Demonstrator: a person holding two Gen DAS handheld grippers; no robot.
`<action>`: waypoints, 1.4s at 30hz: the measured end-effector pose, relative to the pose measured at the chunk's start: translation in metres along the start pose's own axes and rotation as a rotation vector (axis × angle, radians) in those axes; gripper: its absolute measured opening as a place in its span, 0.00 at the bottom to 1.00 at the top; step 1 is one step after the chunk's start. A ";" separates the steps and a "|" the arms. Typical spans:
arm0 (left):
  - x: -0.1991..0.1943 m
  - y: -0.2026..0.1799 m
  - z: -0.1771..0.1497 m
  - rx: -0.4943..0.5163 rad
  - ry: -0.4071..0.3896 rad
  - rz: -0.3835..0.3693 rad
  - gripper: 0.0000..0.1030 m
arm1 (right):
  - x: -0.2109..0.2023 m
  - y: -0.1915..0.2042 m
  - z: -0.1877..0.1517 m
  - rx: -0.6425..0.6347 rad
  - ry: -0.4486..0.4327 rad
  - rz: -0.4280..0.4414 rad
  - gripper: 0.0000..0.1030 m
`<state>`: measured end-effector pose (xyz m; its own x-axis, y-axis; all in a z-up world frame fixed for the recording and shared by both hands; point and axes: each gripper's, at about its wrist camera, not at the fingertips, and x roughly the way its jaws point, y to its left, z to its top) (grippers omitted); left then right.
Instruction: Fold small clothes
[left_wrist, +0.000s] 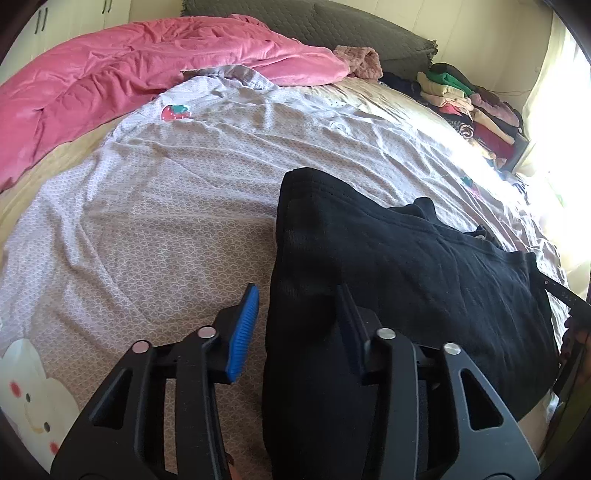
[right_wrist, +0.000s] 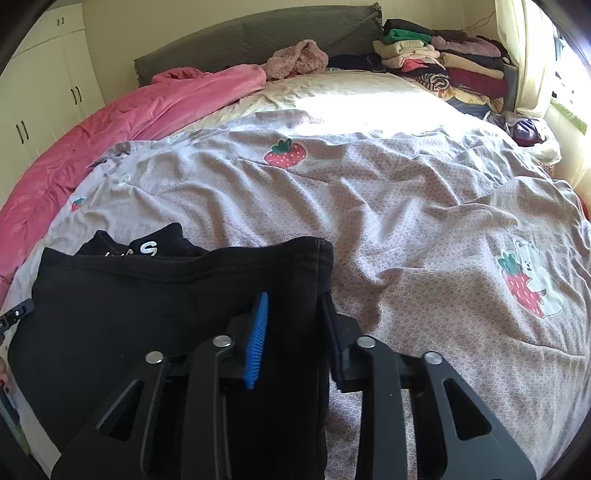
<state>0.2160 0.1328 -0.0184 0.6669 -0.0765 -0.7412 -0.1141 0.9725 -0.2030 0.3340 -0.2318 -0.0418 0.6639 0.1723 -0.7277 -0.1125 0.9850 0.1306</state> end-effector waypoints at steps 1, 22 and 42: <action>0.000 -0.002 0.000 0.006 0.002 -0.004 0.19 | -0.002 0.001 0.000 -0.010 -0.006 -0.002 0.10; 0.017 -0.010 0.005 0.053 0.014 0.101 0.07 | -0.004 -0.013 -0.008 0.032 -0.010 -0.113 0.20; -0.034 -0.011 0.005 0.050 -0.067 0.086 0.45 | -0.078 0.022 -0.017 0.043 -0.144 -0.045 0.83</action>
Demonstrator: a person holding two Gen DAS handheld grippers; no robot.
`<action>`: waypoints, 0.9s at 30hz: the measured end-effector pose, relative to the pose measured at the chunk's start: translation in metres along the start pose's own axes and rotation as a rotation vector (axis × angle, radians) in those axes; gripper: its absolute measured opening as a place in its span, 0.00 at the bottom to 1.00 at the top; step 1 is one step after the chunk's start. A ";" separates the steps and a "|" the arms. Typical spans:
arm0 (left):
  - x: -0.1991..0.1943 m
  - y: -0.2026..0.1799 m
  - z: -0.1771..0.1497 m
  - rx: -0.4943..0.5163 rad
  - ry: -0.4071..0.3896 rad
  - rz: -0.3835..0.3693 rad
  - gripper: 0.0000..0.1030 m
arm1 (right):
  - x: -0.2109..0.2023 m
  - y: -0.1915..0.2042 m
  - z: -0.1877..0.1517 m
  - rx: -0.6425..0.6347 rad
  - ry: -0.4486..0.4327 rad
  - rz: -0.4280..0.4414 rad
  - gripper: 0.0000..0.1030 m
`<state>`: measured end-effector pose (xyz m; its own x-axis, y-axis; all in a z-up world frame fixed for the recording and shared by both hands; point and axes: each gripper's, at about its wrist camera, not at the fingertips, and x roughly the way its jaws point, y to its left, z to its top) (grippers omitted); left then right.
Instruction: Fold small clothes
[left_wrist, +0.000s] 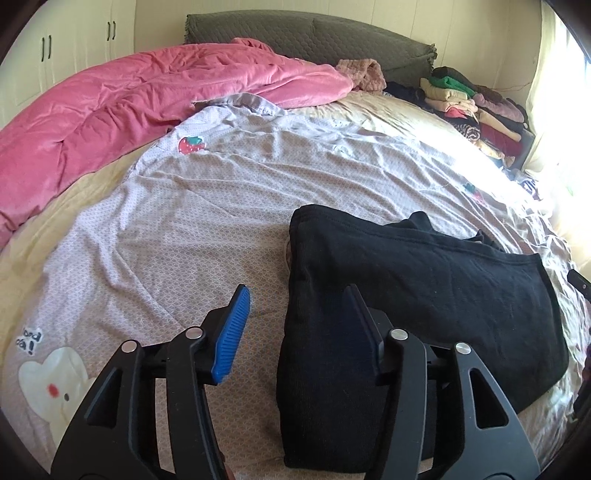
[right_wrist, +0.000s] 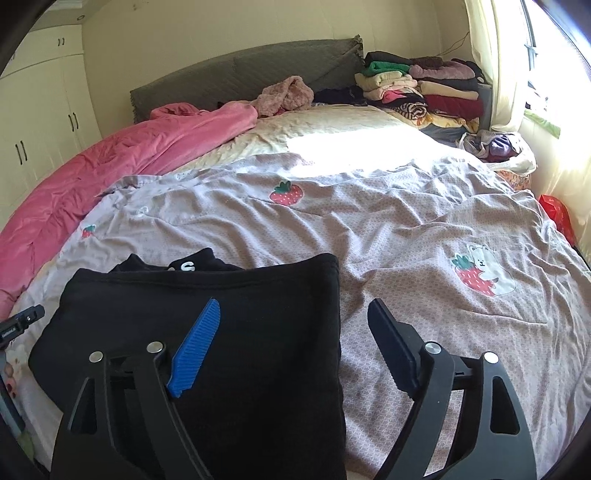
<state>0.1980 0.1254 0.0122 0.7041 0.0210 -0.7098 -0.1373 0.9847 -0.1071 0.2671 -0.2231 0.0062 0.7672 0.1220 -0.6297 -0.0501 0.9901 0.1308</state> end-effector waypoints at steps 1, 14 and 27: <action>-0.002 0.000 0.000 0.000 -0.001 -0.001 0.46 | -0.004 0.003 -0.001 -0.005 -0.007 0.006 0.83; -0.022 0.002 0.001 0.001 -0.053 0.003 0.70 | -0.028 0.043 -0.008 -0.073 -0.029 0.077 0.83; -0.035 0.009 0.003 0.006 -0.084 0.022 0.85 | -0.043 0.098 -0.012 -0.195 -0.065 0.135 0.96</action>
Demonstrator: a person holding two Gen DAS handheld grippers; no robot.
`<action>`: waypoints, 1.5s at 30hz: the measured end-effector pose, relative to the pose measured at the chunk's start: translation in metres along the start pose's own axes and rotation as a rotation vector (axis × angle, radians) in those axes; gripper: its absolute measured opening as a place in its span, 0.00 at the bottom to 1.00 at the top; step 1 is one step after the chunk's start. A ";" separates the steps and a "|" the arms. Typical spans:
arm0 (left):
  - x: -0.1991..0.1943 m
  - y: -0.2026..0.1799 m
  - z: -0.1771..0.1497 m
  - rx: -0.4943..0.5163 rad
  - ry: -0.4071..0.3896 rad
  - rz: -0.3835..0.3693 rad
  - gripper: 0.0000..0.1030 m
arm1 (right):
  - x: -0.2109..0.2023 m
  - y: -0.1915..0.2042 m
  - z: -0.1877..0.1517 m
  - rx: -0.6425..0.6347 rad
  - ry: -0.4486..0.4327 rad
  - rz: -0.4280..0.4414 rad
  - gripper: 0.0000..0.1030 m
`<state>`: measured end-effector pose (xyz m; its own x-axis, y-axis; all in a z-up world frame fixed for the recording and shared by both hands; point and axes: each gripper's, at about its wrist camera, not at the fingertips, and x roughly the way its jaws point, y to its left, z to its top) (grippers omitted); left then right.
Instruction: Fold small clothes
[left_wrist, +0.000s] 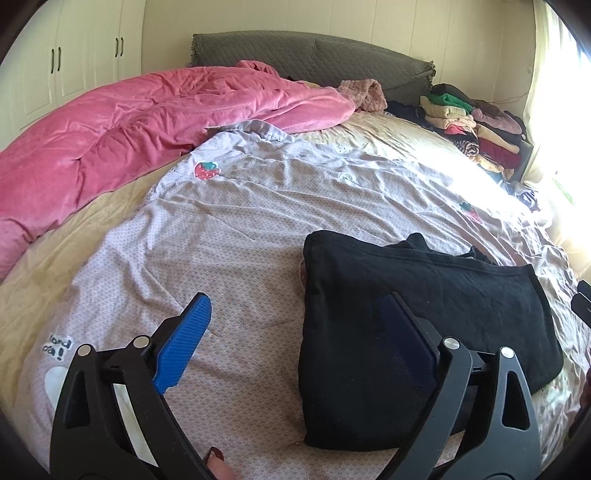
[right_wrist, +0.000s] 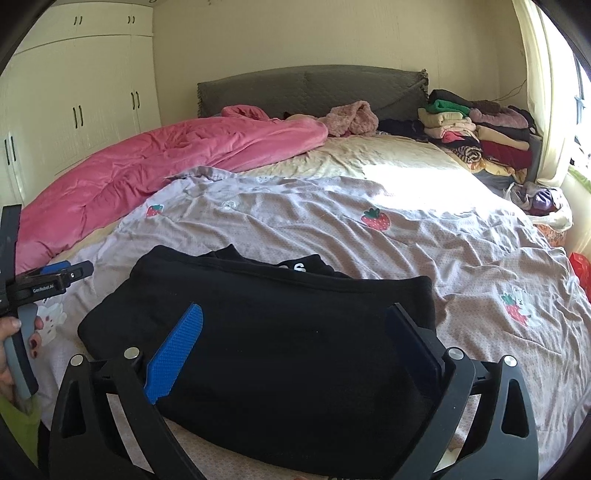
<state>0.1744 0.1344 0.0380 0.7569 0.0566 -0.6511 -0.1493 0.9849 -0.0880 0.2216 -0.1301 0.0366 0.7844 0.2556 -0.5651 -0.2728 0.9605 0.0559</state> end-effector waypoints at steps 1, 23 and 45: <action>-0.001 0.001 0.000 -0.001 -0.003 0.004 0.85 | 0.001 0.005 0.000 -0.014 0.003 0.008 0.96; 0.007 0.025 -0.001 -0.037 0.022 0.050 0.85 | 0.027 0.114 -0.010 -0.223 0.071 0.185 0.96; 0.039 0.036 -0.006 -0.051 0.105 0.063 0.91 | 0.089 0.202 -0.071 -0.519 0.183 0.141 0.96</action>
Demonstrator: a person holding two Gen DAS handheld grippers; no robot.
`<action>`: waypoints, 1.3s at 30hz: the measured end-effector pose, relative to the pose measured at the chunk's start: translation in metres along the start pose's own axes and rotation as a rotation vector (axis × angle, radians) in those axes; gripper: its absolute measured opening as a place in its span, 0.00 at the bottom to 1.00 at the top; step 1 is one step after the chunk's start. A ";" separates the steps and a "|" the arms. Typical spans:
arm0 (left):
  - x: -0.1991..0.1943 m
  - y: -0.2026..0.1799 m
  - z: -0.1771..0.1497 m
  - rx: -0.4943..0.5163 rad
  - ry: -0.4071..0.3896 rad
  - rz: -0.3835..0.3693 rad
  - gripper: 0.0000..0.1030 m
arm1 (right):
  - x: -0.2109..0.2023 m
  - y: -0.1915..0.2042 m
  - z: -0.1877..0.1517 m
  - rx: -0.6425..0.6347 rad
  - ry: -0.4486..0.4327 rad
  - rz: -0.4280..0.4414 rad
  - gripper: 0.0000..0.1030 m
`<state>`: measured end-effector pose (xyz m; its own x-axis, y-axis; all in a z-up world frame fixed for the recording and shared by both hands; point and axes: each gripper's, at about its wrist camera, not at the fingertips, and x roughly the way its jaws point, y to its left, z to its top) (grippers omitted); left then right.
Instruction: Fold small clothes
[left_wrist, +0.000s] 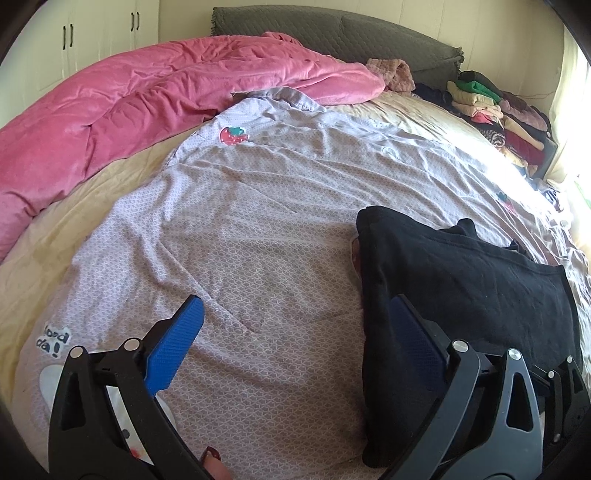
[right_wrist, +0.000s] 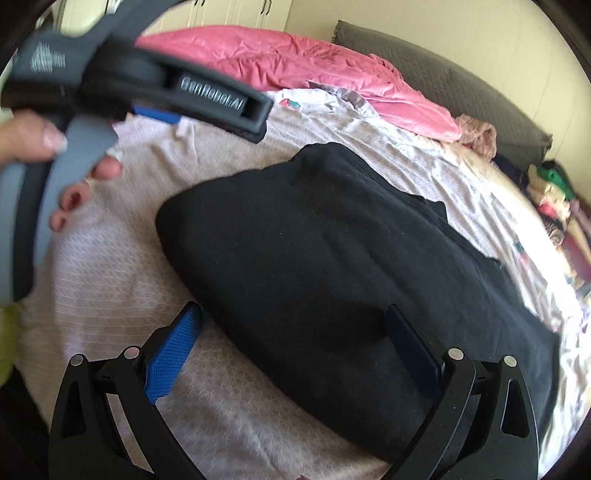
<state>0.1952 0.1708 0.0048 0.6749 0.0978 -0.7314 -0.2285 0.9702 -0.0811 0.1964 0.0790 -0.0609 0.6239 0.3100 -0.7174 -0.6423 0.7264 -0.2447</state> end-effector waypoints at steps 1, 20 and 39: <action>0.001 0.000 0.000 0.000 0.004 0.000 0.91 | 0.003 0.004 0.000 -0.026 -0.006 -0.017 0.96; 0.024 -0.020 0.018 -0.039 0.071 -0.094 0.91 | 0.002 -0.014 0.010 0.001 -0.127 0.005 0.32; 0.016 -0.100 0.035 -0.124 0.187 -0.439 0.34 | -0.070 -0.081 -0.014 0.204 -0.333 0.128 0.12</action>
<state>0.2537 0.0831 0.0245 0.5909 -0.3673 -0.7183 -0.0400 0.8759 -0.4808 0.1988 -0.0098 -0.0001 0.6764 0.5631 -0.4748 -0.6433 0.7656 -0.0086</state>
